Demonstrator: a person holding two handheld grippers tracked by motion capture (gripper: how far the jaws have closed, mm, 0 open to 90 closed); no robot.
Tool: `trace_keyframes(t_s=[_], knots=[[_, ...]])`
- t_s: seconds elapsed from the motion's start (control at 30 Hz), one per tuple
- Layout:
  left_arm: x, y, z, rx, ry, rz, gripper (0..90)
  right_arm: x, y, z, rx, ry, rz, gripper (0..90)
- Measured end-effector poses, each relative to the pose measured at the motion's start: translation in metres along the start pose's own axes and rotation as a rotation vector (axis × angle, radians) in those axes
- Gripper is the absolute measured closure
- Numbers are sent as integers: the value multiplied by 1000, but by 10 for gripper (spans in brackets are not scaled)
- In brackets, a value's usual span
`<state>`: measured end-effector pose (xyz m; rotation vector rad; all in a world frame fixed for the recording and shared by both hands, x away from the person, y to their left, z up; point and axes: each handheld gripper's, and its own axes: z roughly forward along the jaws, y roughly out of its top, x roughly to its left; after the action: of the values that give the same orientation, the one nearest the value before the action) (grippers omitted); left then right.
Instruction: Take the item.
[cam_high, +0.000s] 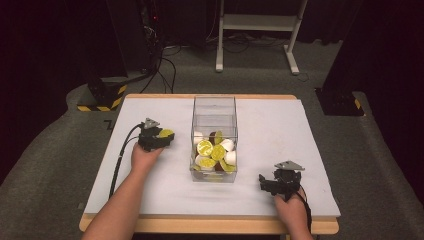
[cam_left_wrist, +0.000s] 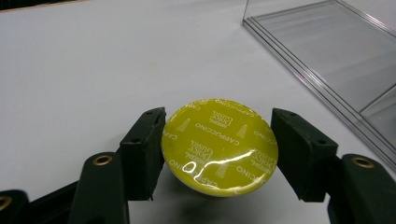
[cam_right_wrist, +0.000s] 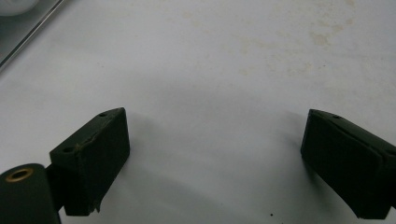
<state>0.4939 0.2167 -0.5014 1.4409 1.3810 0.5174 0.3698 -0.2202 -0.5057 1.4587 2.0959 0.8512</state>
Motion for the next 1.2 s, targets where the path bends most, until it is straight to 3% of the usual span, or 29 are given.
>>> trace_keyframes(t_s=[0.2, 0.53, 0.87, 1.2], knots=[[0, 0, -1, 7, 2, 3, 370, 0, 0, 0, 0, 0, 0, 78], [-1, 3, -8, 32, 3, 8, 246, 0, 0, 0, 0, 0, 0, 78], [-4, 5, -23, 21, 7, -16, 195, 0, 0, 0, 0, 0, 0, 78], [-8, 10, -44, 15, -25, -44, 197, 0, 0, 0, 0, 0, 0, 78]])
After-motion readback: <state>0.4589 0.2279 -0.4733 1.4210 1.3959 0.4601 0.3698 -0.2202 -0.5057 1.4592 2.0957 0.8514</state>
